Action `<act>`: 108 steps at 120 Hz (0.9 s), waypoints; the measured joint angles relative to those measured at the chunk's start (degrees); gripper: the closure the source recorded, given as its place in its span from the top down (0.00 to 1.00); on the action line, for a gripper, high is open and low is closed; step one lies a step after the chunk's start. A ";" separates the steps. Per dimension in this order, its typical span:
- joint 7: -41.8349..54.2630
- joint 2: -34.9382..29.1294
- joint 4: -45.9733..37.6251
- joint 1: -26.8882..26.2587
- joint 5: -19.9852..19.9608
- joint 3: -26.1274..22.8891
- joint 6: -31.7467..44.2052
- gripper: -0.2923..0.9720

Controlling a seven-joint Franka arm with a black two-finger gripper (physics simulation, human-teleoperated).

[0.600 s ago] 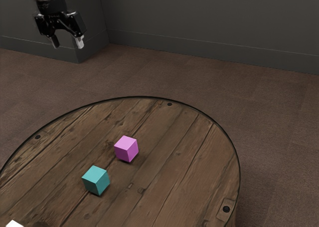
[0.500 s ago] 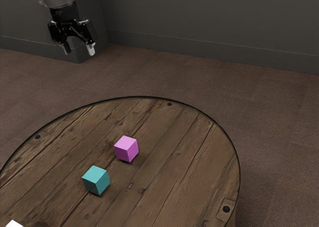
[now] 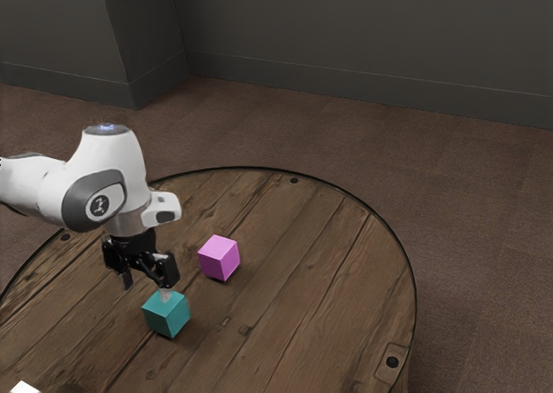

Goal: Pick up the blue block with one arm, and put the blue block on the pink block with one arm

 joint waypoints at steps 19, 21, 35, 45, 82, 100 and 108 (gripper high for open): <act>0.90 0.67 -2.44 0.01 3.35 -1.19 9.23 0.76; 0.96 0.97 -2.63 0.05 3.48 -1.22 9.97 0.76; 1.38 3.01 -3.14 0.16 3.43 -1.33 13.86 0.76; 1.62 4.39 -3.67 0.15 3.25 -1.38 15.75 0.76; 2.18 8.48 -4.58 0.22 1.87 -1.26 19.12 0.72; 2.36 9.26 -4.56 0.27 1.50 -1.12 20.27 0.57; 2.32 9.31 -4.50 0.36 1.56 -1.11 20.65 0.53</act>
